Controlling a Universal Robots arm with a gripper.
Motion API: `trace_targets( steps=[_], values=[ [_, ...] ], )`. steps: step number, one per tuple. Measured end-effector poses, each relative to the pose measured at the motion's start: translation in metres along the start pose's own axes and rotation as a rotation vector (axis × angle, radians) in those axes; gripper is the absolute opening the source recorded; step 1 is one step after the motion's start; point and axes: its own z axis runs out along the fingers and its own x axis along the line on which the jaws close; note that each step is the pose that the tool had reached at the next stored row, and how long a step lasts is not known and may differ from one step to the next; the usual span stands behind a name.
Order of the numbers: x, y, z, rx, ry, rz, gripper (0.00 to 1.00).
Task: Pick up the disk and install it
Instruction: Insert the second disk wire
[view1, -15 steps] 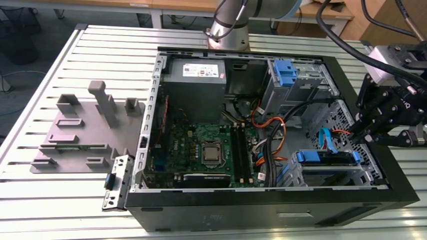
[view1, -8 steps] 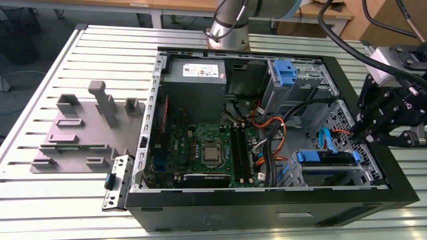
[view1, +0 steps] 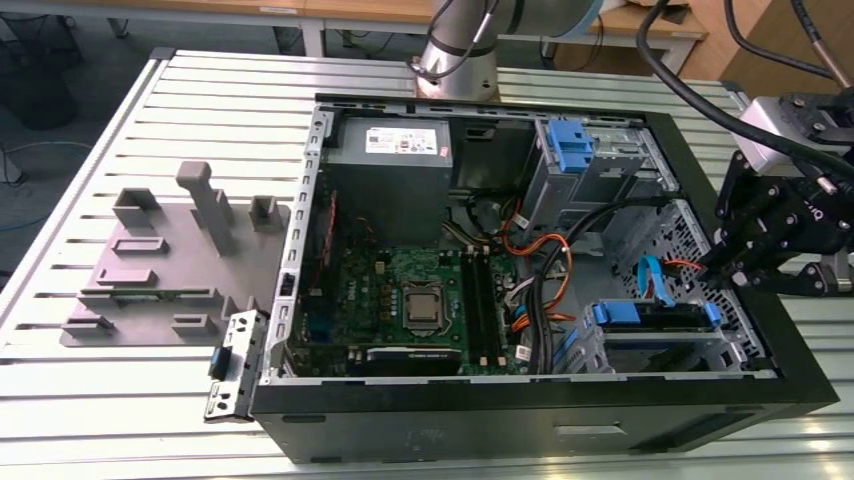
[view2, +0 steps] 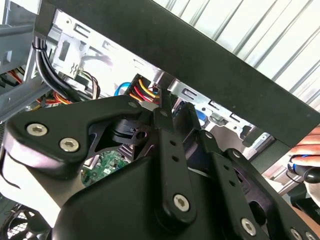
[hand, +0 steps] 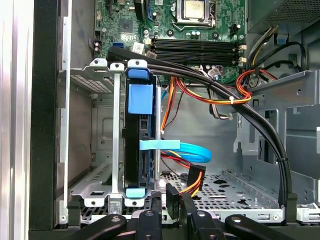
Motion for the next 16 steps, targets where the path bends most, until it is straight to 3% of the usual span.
trace_targets(
  steps=[6, 10, 16],
  values=[
    [0.0000, 0.0000, 0.0000, 0.0000, 0.0000, 0.000, 0.29],
    [0.0000, 0.0000, 0.0001, 0.0000, 0.0000, 0.000, 0.16],
    [0.0000, 0.0000, 0.0001, 0.0000, 0.0000, 0.000, 0.16]
  ],
)
